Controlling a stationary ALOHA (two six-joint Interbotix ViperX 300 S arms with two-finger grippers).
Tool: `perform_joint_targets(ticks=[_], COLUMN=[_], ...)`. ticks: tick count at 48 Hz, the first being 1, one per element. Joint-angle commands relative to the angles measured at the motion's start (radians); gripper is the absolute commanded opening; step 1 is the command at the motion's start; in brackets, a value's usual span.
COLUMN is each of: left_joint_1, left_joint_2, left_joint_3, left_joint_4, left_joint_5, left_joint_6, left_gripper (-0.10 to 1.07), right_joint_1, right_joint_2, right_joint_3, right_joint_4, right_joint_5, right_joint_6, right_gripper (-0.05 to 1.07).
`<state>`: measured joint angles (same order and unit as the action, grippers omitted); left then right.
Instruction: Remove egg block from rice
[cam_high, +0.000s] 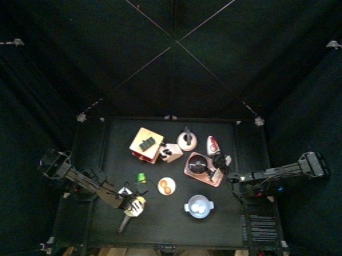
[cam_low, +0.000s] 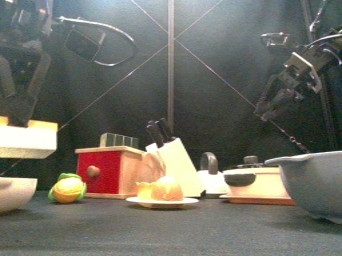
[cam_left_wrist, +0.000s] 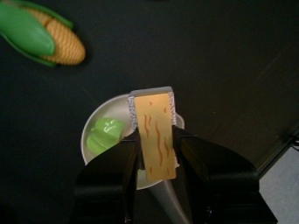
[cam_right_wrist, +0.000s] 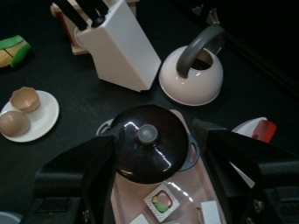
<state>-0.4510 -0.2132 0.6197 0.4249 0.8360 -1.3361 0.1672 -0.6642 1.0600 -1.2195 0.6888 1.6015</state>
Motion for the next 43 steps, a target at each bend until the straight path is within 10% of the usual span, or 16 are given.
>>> perform_joint_targets(ticks=[1, 26, 43], left_joint_1=[0.046, 0.276, 0.321], left_joint_2=[-0.044, -0.032, 0.041], left_joint_3=[-0.028, 0.051, 0.014], left_joint_4=[0.095, 0.488, 0.769], left_joint_5=[-0.021, -0.65, -0.713], left_joint_6=[0.003, 0.011, 0.006], left_gripper=[0.54, 0.54, 0.54], right_joint_1=[0.005, -0.021, -0.029], right_joint_2=[-0.012, 0.101, 0.186], right_joint_3=[-0.044, -0.089, -0.161], right_joint_4=[0.006, -0.193, -0.272], right_joint_5=[-0.067, -0.451, -0.474], right_joint_6=[0.0, -0.008, -0.008], right_gripper=[0.95, 0.95, 0.96])
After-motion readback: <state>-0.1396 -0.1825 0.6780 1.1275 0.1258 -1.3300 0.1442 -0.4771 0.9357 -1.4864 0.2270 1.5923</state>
